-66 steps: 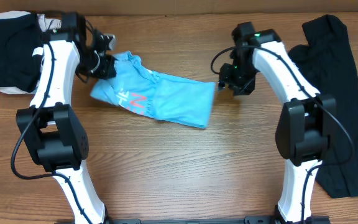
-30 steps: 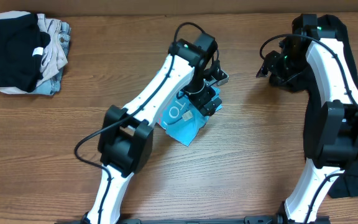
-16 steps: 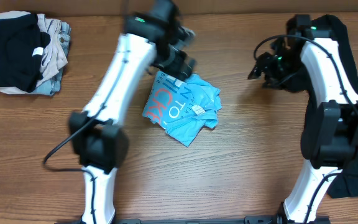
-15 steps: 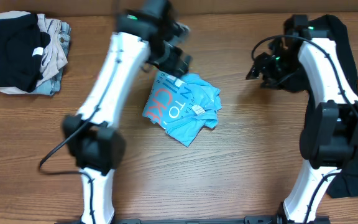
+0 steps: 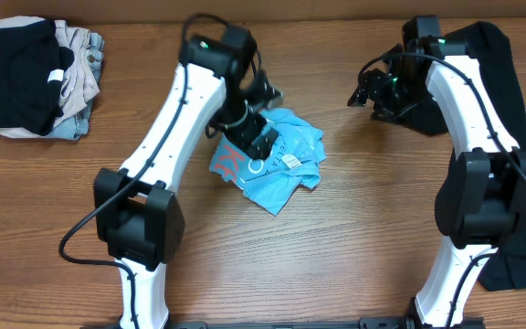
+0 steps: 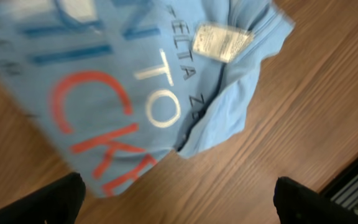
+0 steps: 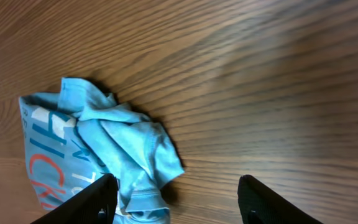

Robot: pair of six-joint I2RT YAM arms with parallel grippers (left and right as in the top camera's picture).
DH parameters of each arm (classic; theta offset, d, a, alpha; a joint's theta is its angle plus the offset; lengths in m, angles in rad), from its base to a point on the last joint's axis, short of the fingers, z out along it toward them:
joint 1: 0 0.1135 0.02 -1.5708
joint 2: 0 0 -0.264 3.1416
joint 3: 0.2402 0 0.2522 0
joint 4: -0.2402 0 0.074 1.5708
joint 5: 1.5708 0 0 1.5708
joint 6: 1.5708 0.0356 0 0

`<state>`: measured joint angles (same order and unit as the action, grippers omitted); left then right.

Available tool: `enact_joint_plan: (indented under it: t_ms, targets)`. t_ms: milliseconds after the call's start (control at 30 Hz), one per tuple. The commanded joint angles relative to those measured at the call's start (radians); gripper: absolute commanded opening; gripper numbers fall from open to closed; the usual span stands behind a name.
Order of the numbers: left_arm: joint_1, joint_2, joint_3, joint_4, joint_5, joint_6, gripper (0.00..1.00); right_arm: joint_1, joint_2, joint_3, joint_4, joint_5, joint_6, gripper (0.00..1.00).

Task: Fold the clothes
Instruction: 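Carry the blue shirt with the left gripper toward the top-left pile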

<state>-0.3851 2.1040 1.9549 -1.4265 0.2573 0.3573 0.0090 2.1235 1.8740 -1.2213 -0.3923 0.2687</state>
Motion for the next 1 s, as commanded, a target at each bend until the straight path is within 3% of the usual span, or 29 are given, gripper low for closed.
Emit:
enact_joint_plan:
  t_ms: [0, 200, 400, 600, 967]
  targets:
    - [-0.002, 0.016, -0.113, 0.064, 0.008, 0.035, 1.0, -0.011, -0.039, 0.018, -0.006, -0.002, 0.003, 0.66]
    - [-0.002, 0.016, -0.254, 0.236, -0.016, 0.031, 1.0, -0.011, -0.038, 0.018, -0.018, 0.018, -0.011, 0.66]
    - [0.014, 0.017, -0.39, 0.414, -0.264, -0.121, 1.0, -0.011, -0.038, 0.018, -0.03, 0.062, -0.011, 0.66]
    - [0.084, 0.017, -0.438, 0.444, -0.343, -0.209, 1.0, -0.011, -0.038, 0.018, -0.048, 0.115, -0.011, 0.66]
    - [0.233, 0.016, -0.314, 0.413, -0.341, -0.143, 1.0, -0.011, -0.038, 0.018, -0.047, 0.115, -0.011, 0.67]
